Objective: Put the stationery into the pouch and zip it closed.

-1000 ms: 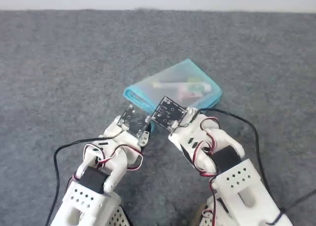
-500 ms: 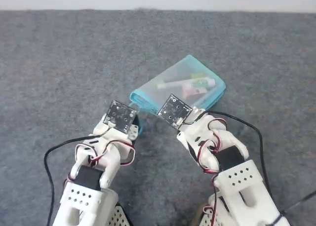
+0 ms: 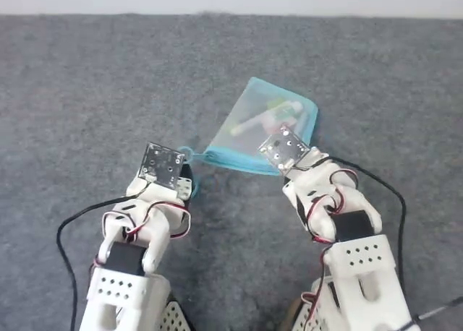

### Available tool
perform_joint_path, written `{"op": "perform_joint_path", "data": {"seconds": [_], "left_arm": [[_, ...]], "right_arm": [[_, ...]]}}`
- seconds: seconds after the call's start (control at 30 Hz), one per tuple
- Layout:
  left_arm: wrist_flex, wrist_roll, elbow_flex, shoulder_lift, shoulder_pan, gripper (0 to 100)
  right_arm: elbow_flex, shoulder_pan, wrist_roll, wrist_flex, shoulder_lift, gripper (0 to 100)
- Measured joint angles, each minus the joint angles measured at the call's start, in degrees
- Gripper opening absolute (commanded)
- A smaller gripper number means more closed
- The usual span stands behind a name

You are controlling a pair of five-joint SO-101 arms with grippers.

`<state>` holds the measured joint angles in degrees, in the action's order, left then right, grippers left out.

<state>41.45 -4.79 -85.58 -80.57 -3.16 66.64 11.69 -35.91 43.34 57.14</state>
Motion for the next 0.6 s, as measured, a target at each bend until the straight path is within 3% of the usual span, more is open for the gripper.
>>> {"op": "perform_joint_path", "data": {"seconds": [0.3,0.5,0.6], "left_arm": [[0.0,0.0,0.0,0.0,0.0,2],[-5.27,0.0,-1.67,0.0,0.35,19],[-6.68,0.0,-2.29,0.0,0.7,19]], "right_arm": [[0.62,-0.44,-0.18,0.0,0.53,1.0],[1.85,-0.7,6.95,2.9,1.14,1.1],[1.93,-1.67,8.79,4.84,1.14,3.9]]}}
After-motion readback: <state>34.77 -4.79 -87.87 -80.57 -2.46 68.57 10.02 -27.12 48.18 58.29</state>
